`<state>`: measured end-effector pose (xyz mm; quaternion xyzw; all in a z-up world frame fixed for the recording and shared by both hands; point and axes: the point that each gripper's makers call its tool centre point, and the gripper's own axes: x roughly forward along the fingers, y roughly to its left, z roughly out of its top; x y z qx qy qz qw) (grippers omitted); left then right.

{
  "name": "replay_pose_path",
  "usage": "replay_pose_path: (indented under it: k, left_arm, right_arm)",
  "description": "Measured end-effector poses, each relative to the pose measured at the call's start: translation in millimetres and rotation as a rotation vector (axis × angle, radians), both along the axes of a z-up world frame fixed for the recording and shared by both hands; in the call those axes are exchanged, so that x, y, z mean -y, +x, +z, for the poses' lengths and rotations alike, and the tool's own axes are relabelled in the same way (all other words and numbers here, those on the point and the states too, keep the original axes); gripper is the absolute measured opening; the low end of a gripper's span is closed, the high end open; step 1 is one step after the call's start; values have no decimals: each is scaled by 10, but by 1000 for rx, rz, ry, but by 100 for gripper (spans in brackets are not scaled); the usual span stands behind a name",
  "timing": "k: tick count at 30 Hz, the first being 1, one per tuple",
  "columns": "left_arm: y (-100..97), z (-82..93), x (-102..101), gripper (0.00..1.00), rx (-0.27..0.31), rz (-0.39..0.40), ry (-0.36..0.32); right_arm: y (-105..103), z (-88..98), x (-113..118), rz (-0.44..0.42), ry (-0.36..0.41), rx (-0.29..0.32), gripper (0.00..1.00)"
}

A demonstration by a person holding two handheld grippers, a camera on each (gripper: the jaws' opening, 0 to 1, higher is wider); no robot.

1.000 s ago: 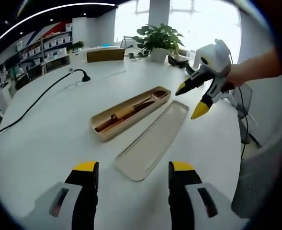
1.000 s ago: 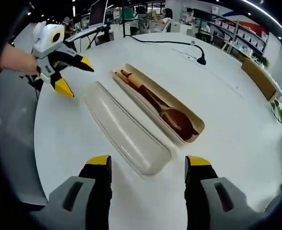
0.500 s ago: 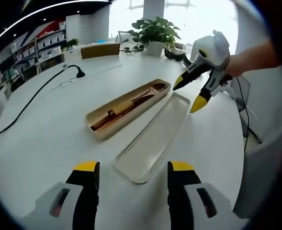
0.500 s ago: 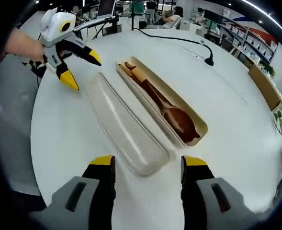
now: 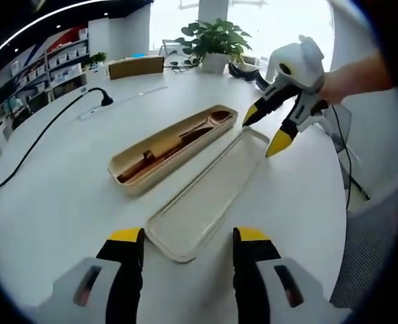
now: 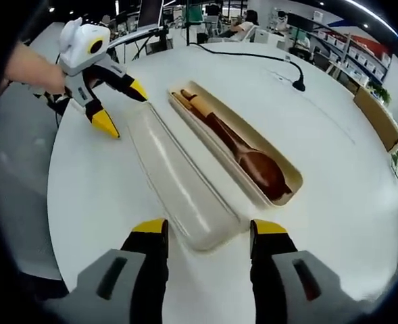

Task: Arrange the utensils inside the cutlery case until each visible utensil rests in its matching compartment.

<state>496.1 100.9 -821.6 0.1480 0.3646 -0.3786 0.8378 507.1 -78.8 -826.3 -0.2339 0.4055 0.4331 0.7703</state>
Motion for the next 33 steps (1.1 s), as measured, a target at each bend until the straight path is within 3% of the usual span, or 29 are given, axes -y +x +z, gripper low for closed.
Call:
replay_pose_path:
  k: [6, 13, 18, 24, 26, 27, 33]
  left_arm:
    - [1, -1, 17, 50, 6, 1, 0]
    - [-227, -14, 35, 48, 28, -32, 20]
    - [-433, -29, 59, 46, 11, -62, 29]
    - [-510, -30, 69, 47, 13, -62, 31]
    - [-512, -33, 69, 48, 13, -62, 34]
    - [-505, -28, 68, 49, 15, -61, 33]
    - [-537, -13, 83, 50, -19, -59, 23]
  right_arm:
    - [-55, -1, -4, 38, -9, -10, 45]
    - [-236, -3, 40, 52, -15, -17, 44]
    - [-393, 2, 85, 62, -30, -39, 44]
    - [-575, 23, 84, 30, 2, -69, 44]
    - [-610, 51, 39, -56, 80, -117, 44]
    - [-569, 66, 58, -49, 87, -105, 45]
    - [-739, 38, 65, -39, 53, -111, 44]
